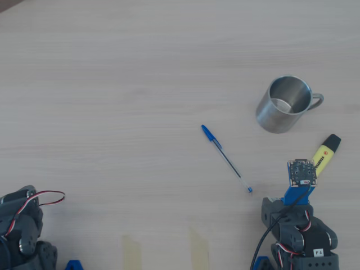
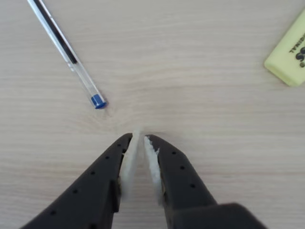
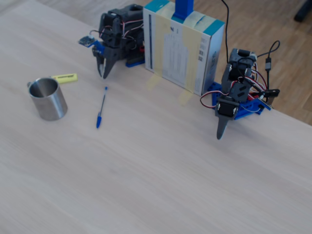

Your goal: Grab the yellow pen and put it in the silver cup.

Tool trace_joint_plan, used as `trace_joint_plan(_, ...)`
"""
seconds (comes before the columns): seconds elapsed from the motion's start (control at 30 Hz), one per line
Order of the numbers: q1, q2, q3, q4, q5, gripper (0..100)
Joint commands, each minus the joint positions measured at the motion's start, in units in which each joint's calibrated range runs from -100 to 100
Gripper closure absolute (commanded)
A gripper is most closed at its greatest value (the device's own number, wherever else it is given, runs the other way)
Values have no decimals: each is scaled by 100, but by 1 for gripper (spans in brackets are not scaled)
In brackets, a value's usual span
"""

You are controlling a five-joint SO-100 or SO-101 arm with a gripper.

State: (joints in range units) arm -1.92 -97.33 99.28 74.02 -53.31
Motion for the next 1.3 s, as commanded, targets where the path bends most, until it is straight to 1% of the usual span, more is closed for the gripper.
trace_joint_plan(0.0,35,32,45,135,-22,96)
trace_joint_plan(0.87,44,41,45,135,-27,96)
trace_joint_plan(1.13,-139,57,-146,67,-27,96)
trace_joint_plan(1.27,-183,66,-263,67,-256,96)
